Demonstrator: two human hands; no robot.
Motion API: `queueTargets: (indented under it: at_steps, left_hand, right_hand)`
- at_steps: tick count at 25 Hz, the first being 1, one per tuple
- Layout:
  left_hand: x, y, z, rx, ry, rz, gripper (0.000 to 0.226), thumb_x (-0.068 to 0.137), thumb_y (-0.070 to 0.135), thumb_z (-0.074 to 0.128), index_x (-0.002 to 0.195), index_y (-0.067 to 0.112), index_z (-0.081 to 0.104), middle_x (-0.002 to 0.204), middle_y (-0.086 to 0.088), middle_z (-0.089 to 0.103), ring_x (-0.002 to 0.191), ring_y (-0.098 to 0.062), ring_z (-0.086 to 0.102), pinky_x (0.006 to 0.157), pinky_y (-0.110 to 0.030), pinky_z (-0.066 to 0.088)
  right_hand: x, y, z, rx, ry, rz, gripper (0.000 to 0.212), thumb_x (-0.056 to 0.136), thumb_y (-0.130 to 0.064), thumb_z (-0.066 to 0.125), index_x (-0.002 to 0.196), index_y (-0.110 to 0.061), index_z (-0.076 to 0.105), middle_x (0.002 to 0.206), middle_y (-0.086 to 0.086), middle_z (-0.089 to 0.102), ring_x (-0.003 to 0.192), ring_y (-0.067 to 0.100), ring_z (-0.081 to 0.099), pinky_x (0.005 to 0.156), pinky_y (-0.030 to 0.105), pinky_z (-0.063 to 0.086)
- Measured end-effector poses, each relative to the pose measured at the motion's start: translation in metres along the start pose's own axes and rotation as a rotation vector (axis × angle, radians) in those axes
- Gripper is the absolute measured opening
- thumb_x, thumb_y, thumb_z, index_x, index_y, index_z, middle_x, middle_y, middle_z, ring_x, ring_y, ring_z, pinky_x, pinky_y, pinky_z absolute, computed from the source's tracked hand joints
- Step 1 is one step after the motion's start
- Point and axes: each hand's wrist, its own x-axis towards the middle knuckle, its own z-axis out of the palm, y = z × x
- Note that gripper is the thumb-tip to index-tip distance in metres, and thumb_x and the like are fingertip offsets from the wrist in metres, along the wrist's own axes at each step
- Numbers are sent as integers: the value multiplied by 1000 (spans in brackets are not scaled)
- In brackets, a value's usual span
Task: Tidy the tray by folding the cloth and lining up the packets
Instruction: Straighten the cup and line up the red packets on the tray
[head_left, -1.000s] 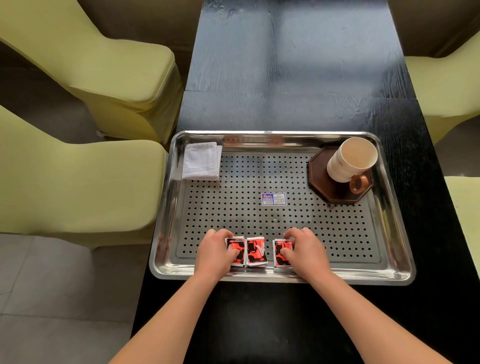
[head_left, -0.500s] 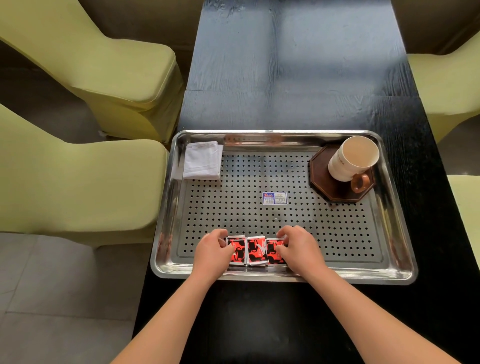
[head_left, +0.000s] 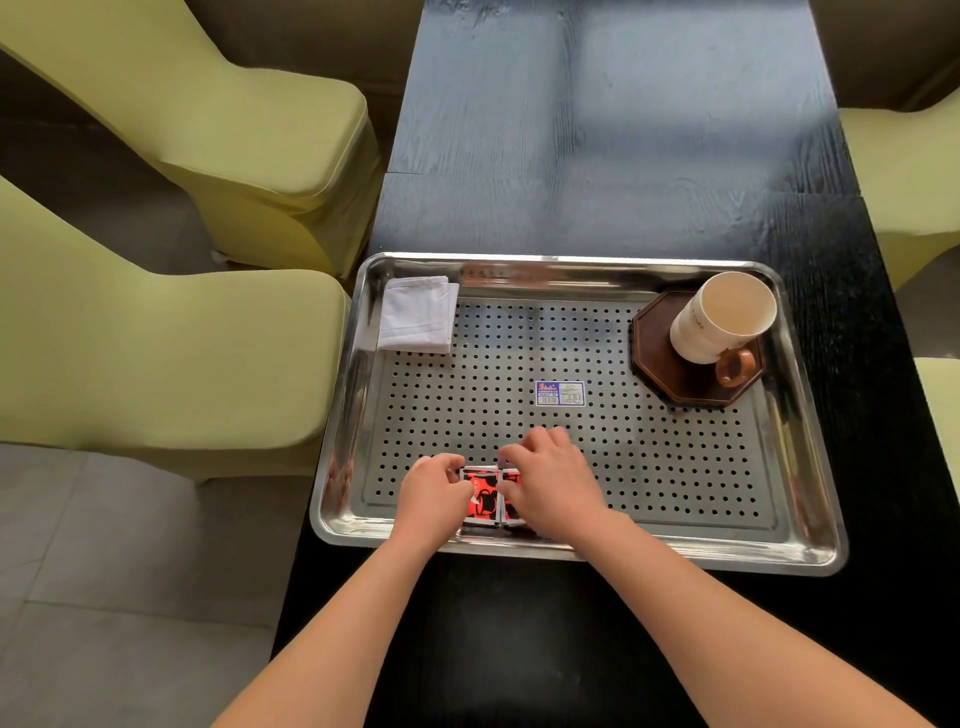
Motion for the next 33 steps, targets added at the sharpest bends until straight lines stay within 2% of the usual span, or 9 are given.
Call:
queueTargets:
  at_steps: [4, 11, 14, 16, 18, 21, 25, 29, 33]
  left_hand:
    - [0, -1, 2, 26, -5, 16, 43, 85, 15, 63, 127, 18, 65, 107, -4, 64, 93, -15, 60, 82, -27, 44]
    - [-1, -4, 6, 63, 68, 38, 36, 86, 14, 71, 121, 19, 68, 103, -1, 63, 83, -8, 56, 75, -19, 39]
    - [-4, -4, 6, 61, 98, 25, 35, 87, 14, 68, 122, 18, 68, 103, -2, 64, 85, -10, 57, 76, -21, 40]
    - [-6, -4, 5, 69, 108, 8, 33, 87, 18, 66, 120, 16, 68, 104, -3, 67, 90, -14, 60, 77, -24, 42]
    - [-8, -3, 6, 62, 106, 2, 28, 87, 17, 63, 113, 15, 72, 100, -2, 70, 92, -16, 63, 76, -26, 45]
    - [-12, 3, 9, 46, 102, 3, 26, 86, 14, 57, 106, 8, 72, 96, -8, 72, 95, -24, 66, 76, -31, 49]
    - [-14, 3, 10, 57, 106, 5, 28, 87, 14, 56, 109, 1, 69, 101, -14, 71, 96, -29, 64, 84, -41, 52]
    - [-14, 0, 9, 91, 102, 65, 38, 91, 29, 65, 128, 22, 63, 98, -1, 65, 91, -14, 59, 82, -30, 49]
    - [-11, -3, 11, 124, 99, 102, 37, 88, 36, 70, 124, 27, 64, 90, 2, 61, 86, -14, 57, 76, -26, 42]
  right_hand:
    - [7, -10, 5, -80, -14, -50, 41, 88, -58, 56, 120, -32, 61, 112, 1, 44, 112, 25, 36, 101, 41, 34]
    - [3, -5, 6, 26, 23, 15, 31, 87, -51, 64, 113, -35, 64, 107, -4, 48, 108, 20, 39, 95, 37, 36]
    - [-3, 4, -1, 209, 228, 138, 22, 92, -36, 64, 111, -27, 69, 104, -6, 59, 101, 16, 45, 88, 33, 40]
    - [-14, 22, -6, 237, 320, 232, 18, 94, -27, 64, 109, -20, 71, 100, -5, 64, 97, 17, 49, 83, 30, 39]
    - [-28, 41, -10, 265, 316, 344, 18, 94, -22, 62, 108, -16, 71, 100, -2, 66, 98, 19, 55, 83, 30, 42]
    - [-40, 50, -8, 306, 200, 461, 22, 95, -21, 58, 115, -17, 67, 104, -2, 67, 95, 14, 59, 83, 34, 51]
    - [-42, 42, -2, 342, 107, 392, 25, 95, -24, 61, 119, -19, 65, 100, -6, 64, 90, 10, 57, 76, 26, 45]
    - [-44, 35, -2, 183, 197, 312, 24, 94, -29, 61, 116, -23, 68, 98, -7, 52, 94, 11, 45, 75, 25, 39]
    - [-41, 11, 2, 98, 194, 85, 22, 92, -32, 66, 111, -26, 74, 91, -5, 48, 91, 18, 44, 72, 31, 43]
